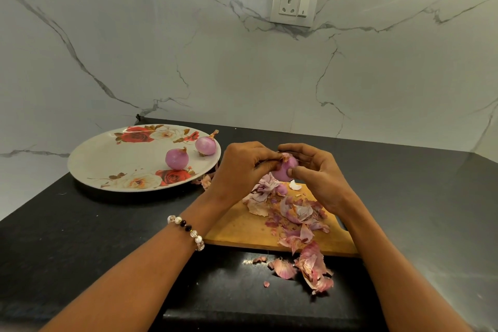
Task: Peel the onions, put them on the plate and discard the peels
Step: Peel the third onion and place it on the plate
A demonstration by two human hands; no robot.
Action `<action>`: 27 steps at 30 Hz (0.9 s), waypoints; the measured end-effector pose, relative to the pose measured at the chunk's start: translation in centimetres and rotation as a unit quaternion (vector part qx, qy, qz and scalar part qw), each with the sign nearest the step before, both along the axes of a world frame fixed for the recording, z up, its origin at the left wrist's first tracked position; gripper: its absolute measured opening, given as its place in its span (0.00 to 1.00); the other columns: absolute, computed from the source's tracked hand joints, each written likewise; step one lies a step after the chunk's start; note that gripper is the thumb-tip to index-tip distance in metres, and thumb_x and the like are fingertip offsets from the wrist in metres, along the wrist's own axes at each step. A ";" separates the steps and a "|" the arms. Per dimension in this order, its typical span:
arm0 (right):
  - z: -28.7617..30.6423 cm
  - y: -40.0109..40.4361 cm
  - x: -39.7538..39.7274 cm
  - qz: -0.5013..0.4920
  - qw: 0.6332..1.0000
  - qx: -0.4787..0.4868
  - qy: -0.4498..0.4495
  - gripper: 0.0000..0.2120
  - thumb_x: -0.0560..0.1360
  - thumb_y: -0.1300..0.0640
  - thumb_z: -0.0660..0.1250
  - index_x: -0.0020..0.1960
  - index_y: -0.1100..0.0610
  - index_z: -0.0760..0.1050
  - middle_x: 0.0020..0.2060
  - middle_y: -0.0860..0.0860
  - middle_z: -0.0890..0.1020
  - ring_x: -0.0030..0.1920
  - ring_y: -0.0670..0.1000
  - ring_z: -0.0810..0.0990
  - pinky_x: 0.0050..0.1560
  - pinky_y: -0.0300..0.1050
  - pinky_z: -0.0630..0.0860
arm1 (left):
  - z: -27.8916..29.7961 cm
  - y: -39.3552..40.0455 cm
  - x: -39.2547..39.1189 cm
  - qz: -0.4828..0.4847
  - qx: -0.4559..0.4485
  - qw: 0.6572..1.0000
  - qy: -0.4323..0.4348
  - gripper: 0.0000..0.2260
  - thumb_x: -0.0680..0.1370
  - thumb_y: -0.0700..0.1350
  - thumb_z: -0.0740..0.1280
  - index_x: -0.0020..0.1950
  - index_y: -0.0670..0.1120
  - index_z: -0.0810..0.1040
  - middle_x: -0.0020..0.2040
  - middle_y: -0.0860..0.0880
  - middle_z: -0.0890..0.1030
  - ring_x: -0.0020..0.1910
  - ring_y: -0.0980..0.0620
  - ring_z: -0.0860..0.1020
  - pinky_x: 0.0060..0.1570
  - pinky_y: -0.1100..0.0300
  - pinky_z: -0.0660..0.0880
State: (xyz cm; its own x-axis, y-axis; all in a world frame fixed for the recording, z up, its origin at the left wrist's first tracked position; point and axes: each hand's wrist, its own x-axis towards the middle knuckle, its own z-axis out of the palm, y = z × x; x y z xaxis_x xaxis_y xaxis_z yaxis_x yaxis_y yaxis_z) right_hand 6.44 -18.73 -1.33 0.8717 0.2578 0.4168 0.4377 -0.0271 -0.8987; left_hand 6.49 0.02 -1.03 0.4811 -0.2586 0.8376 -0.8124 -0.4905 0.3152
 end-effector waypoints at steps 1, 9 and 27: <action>0.0 0.0 0.0 -0.003 1.000 0.000 -0.002 0.20 0.67 0.66 0.69 0.58 0.54 0.80 0.54 0.54 0.84 0.55 0.56 0.83 0.50 0.43 0.81 | 0.0 0.0 0.0 0.004 -0.001 1.000 0.000 0.08 0.73 0.42 0.72 0.51 0.42 0.84 0.43 0.47 0.85 0.41 0.61 0.77 0.43 0.76 0.72; 0.0 0.2 -0.2 -0.042 0.998 -0.018 -0.044 0.23 0.69 0.73 0.74 0.59 0.54 0.78 0.55 0.52 0.83 0.57 0.54 0.82 0.55 0.48 0.82 | -0.3 -1.3 -0.7 0.059 -0.153 0.982 0.095 0.05 0.72 0.40 0.73 0.48 0.43 0.84 0.42 0.49 0.84 0.38 0.59 0.80 0.41 0.71 0.77; -0.4 0.8 -0.5 -0.043 0.996 0.011 -0.077 0.24 0.66 0.69 0.78 0.59 0.55 0.78 0.56 0.52 0.82 0.59 0.53 0.81 0.52 0.45 0.82 | 0.3 -1.5 -0.6 -0.099 -0.530 0.718 0.440 0.05 0.75 0.38 0.70 0.39 0.41 0.82 0.37 0.46 0.84 0.41 0.50 0.83 0.48 0.58 0.80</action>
